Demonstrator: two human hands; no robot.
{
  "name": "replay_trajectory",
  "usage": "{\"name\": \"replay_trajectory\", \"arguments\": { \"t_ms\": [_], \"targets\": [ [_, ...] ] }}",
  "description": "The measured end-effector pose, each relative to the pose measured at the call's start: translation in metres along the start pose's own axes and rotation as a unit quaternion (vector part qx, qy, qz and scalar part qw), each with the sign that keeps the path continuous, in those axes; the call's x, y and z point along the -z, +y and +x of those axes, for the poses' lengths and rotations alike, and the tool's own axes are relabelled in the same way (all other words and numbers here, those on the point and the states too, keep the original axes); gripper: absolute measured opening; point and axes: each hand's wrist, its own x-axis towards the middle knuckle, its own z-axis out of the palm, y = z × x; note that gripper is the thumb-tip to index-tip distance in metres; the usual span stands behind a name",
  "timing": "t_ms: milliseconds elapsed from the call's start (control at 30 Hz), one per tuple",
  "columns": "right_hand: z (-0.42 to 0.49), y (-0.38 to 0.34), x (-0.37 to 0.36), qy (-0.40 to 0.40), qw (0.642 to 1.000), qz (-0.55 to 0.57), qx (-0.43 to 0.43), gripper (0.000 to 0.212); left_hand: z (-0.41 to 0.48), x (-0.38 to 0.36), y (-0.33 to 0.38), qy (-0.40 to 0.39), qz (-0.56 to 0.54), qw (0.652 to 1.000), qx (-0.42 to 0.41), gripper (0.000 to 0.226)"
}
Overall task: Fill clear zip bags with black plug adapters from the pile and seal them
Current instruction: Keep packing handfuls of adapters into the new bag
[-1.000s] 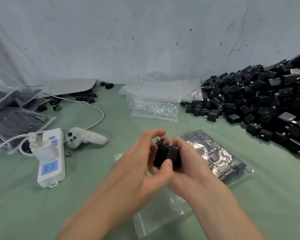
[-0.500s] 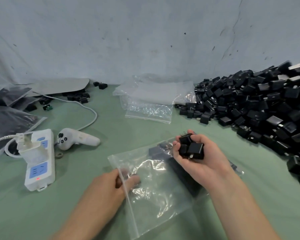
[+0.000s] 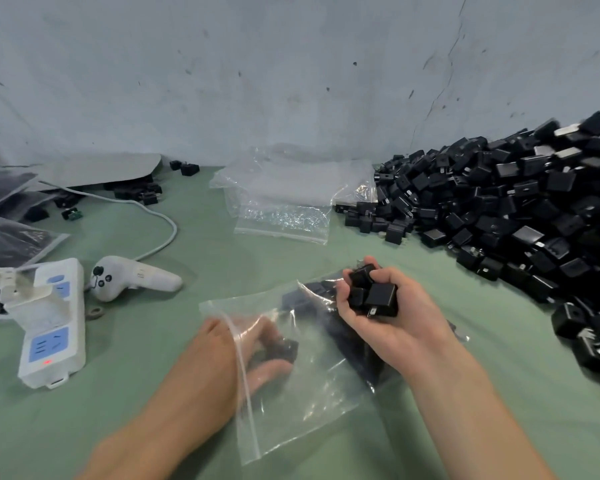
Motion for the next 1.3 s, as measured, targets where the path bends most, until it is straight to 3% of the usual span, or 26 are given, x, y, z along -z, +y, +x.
{"name": "replay_trajectory", "arguments": {
  "t_ms": [100, 267, 467, 567, 667, 833, 933, 1000, 1067, 1200, 1300],
  "targets": [
    [0.001, -0.001, -0.002, -0.011, 1.000, 0.006, 0.004, 0.026, 0.004, -0.008, 0.005, -0.001, -0.053, 0.999, 0.011, 0.033],
    [0.001, -0.006, -0.004, -0.026, 0.999, 0.020, 0.009, 0.027, -0.014, -0.004, -0.006, -0.037, -0.077, 0.996, -0.026, 0.025],
    [0.000, -0.003, -0.007, -0.022, 1.000, 0.014, 0.001, 0.030, 0.009, -0.010, 0.001, -0.027, 0.043, 0.994, -0.098, 0.037],
    [0.001, -0.001, -0.008, -0.018, 1.000, 0.001, -0.002, 0.040, 0.018, -0.015, 0.002, 0.003, 0.053, 0.994, -0.099, 0.036],
    [-0.001, 0.001, -0.008, -0.024, 0.999, -0.022, -0.002, 0.038, 0.019, -0.018, -0.001, 0.005, 0.065, 0.993, -0.102, 0.039],
    [-0.007, 0.003, -0.010, -0.052, 0.995, -0.083, -0.010, 0.028, -0.005, -0.007, -0.005, -0.015, 0.007, 0.997, -0.071, 0.039],
    [-0.011, 0.009, -0.012, -0.070, 0.987, -0.143, -0.017, 0.039, -0.030, 0.020, -0.016, 0.056, -0.016, 0.998, 0.026, 0.029],
    [-0.014, 0.013, -0.013, -0.087, 0.973, -0.213, -0.014, 0.045, -0.038, 0.038, -0.019, 0.190, -0.060, 0.974, 0.107, 0.026],
    [-0.017, 0.020, -0.015, -0.115, 0.943, -0.311, 0.004, 0.034, -0.033, 0.050, -0.010, 0.282, -0.140, 0.940, 0.128, 0.025],
    [-0.021, 0.043, -0.019, -0.186, 0.852, -0.486, 0.058, 0.018, -0.012, 0.045, 0.029, 0.193, -0.206, 0.958, 0.047, 0.026],
    [-0.025, 0.056, -0.020, -0.232, 0.811, -0.535, 0.048, 0.018, -0.014, 0.037, 0.028, 0.179, -0.221, 0.957, 0.059, 0.021]
  ]
}}
